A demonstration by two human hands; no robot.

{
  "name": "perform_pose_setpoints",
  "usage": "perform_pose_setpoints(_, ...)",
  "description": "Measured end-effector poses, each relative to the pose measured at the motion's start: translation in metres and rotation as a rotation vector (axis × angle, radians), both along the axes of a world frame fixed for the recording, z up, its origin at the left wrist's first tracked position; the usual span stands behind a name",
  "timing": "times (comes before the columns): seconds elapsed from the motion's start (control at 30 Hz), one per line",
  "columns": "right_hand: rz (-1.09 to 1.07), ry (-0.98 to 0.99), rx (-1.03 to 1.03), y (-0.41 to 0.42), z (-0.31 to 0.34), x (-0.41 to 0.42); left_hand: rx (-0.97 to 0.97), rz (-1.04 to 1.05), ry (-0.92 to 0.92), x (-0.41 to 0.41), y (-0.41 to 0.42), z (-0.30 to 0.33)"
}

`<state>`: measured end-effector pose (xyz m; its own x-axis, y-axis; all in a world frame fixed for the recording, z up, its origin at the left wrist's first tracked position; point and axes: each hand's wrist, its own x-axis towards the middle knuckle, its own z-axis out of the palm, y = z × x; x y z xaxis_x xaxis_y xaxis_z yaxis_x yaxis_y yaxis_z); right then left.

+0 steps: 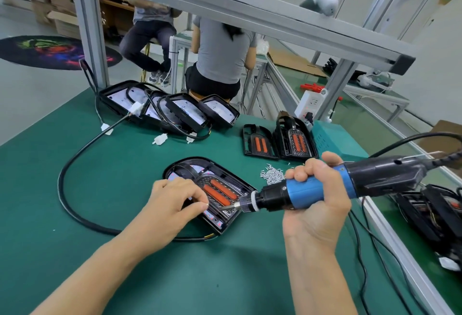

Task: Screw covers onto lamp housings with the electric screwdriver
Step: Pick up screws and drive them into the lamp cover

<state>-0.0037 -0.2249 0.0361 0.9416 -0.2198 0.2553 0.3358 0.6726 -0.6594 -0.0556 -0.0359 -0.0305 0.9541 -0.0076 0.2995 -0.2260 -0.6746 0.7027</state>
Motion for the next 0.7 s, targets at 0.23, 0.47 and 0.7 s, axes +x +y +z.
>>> perform_pose_setpoints(0.23,0.024,-0.041,-0.178,0.007,-0.007,-0.002,0.016,0.068,-0.074,0.003,0.0,-0.011)
perform_pose_setpoints(0.47,0.014,-0.11,-0.309,0.014,-0.007,-0.003,0.048,0.085,-0.128,0.007,-0.004,-0.017)
perform_pose_setpoints(0.7,0.0,-0.102,-0.342,0.016,-0.006,-0.003,0.073,0.104,-0.128,0.009,-0.003,-0.017)
